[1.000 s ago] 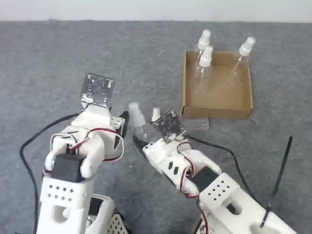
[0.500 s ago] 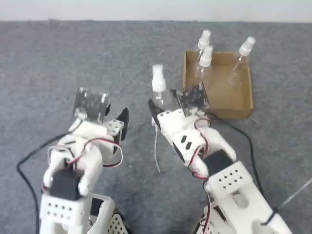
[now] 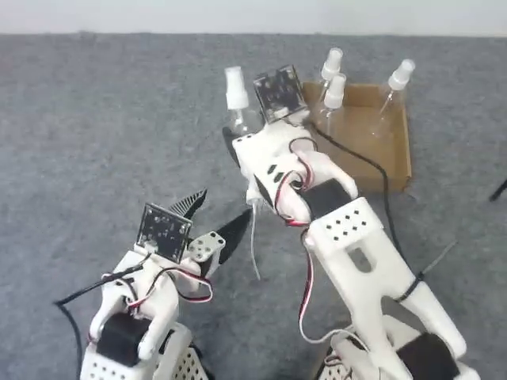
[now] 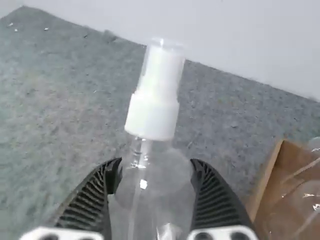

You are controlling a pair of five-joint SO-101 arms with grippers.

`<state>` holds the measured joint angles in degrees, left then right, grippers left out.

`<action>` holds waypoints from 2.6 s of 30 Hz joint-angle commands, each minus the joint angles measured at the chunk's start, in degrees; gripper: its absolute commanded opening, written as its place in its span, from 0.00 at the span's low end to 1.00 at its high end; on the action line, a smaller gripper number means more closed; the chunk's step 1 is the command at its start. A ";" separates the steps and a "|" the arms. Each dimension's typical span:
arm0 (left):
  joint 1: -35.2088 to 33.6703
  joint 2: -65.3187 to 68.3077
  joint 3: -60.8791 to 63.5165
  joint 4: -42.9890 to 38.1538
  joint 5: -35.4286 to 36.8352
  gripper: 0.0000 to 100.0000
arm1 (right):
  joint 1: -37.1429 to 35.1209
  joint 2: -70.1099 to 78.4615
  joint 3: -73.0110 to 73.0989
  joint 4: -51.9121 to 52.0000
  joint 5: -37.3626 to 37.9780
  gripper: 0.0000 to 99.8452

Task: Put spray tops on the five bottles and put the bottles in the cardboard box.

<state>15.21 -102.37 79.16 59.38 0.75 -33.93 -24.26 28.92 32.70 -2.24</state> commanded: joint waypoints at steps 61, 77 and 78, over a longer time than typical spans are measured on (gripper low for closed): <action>0.35 -1.14 1.27 -2.02 -0.97 0.01 | 36.18 -9.45 25.05 -34.42 1.49 0.01; 0.35 -1.14 1.80 -2.11 -0.97 0.01 | 38.20 13.85 24.53 -57.36 1.32 0.01; 0.35 -1.14 1.80 -2.11 -0.97 0.01 | 38.20 14.99 24.53 -58.15 1.32 0.01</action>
<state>15.65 -102.64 81.54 59.21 0.22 3.78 -9.93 54.68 -21.63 -0.40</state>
